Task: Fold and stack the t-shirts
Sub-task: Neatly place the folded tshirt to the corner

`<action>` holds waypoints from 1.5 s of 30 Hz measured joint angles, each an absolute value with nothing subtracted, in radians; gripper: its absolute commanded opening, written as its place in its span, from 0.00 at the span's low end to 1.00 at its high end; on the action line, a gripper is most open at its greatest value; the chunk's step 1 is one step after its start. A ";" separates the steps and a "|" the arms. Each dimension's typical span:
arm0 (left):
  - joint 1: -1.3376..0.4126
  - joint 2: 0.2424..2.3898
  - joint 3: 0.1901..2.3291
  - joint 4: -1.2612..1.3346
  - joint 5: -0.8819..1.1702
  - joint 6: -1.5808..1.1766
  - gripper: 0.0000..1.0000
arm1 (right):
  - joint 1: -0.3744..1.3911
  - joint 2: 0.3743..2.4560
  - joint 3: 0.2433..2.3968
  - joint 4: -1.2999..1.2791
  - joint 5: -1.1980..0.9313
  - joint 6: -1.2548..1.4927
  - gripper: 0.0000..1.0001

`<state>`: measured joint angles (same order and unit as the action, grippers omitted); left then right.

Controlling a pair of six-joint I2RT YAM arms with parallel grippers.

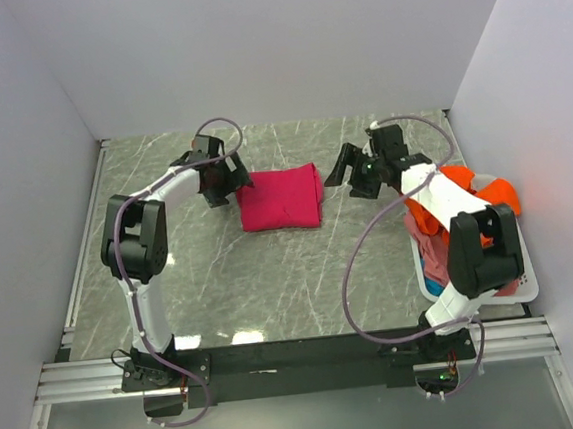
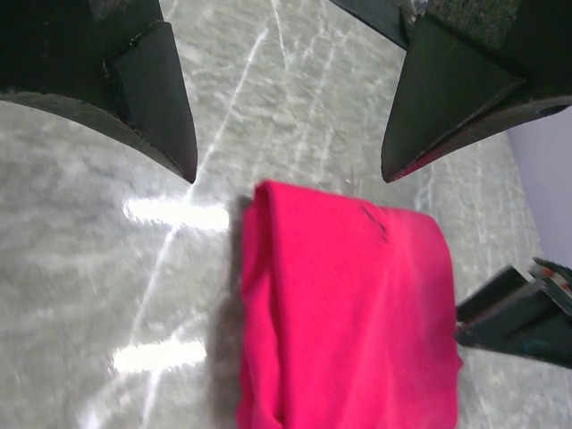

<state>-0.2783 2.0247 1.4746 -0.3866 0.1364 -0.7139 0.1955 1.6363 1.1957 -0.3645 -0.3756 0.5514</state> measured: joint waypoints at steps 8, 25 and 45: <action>-0.313 2.081 1.507 -0.387 0.123 -0.689 0.66 | 0.196 1.513 1.052 -0.360 -0.338 0.537 0.89; -0.348 2.101 1.524 -0.400 0.006 -0.592 0.00 | 0.196 1.316 0.943 -0.393 -0.199 0.469 0.90; -0.215 2.000 1.472 -0.492 -0.385 -0.353 0.00 | 0.196 1.312 0.929 -0.413 -0.108 0.408 0.90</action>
<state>-0.2153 2.0003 1.4715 -0.4919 -0.3851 -0.3531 0.1955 1.3117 0.9287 -0.4133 -0.1078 0.4080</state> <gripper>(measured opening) 0.034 0.896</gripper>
